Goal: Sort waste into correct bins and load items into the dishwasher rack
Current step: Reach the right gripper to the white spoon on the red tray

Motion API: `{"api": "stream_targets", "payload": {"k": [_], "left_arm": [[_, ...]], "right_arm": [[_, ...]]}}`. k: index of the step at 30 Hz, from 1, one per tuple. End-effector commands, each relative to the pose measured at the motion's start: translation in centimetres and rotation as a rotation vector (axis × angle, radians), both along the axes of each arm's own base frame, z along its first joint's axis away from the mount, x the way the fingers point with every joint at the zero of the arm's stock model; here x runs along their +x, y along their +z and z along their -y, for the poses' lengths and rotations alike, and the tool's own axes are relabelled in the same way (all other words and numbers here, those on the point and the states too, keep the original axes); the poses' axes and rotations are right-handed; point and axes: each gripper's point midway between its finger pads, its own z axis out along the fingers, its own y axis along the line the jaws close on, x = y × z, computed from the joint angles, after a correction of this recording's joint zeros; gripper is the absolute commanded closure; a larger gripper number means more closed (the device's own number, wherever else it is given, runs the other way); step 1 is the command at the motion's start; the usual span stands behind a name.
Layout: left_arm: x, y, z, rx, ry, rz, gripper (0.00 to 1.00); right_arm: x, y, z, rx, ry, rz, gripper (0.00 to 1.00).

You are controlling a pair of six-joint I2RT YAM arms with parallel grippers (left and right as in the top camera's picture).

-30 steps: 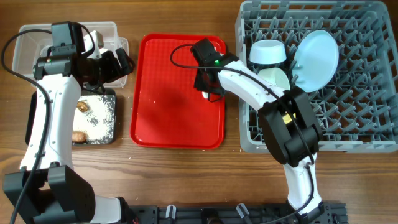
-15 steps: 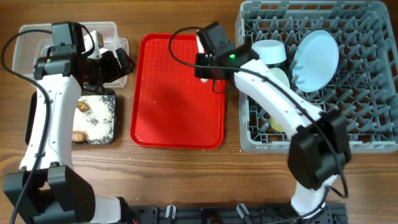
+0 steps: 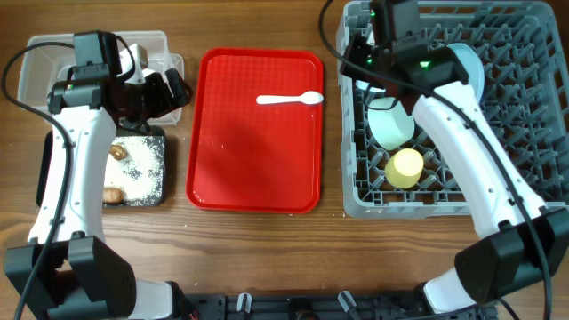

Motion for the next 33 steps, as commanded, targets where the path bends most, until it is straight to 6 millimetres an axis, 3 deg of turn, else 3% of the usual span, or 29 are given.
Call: {"api": "stream_targets", "payload": {"k": [1,3,7,12,14,21,27,33], "left_arm": [[0.3,1.4,-0.2,0.009,0.000,0.040,0.00],[0.3,1.4,-0.2,0.009,0.000,0.040,0.00],[0.3,1.4,-0.2,0.009,0.000,0.040,0.00],[0.3,1.4,-0.2,0.009,0.000,0.040,0.00],[0.3,1.4,-0.2,0.009,0.001,0.040,0.00],[0.3,1.4,-0.2,0.009,0.000,0.040,0.00],[0.3,1.4,-0.2,0.009,0.000,0.040,0.00],[0.3,1.3,-0.2,0.009,0.000,0.039,0.00]], "right_arm": [[-0.3,0.6,-3.6,0.029,0.084,0.033,0.64],[-0.3,-1.3,-5.3,0.069,0.039,-0.024,0.62],[-0.1,-8.1,-6.9,0.135,-0.135,-0.207,0.63],[-0.4,-15.4,-7.5,0.137,-0.322,-0.359,0.62],[-0.6,-17.1,-7.4,0.099,-0.363,-0.367,0.62],[-0.4,-20.2,-6.7,0.013,-0.434,-0.348,0.55],[1.4,-22.8,-7.8,0.046,-0.427,-0.309,0.48],[1.8,-24.6,-7.8,0.041,-0.432,-0.308,0.46]]}}
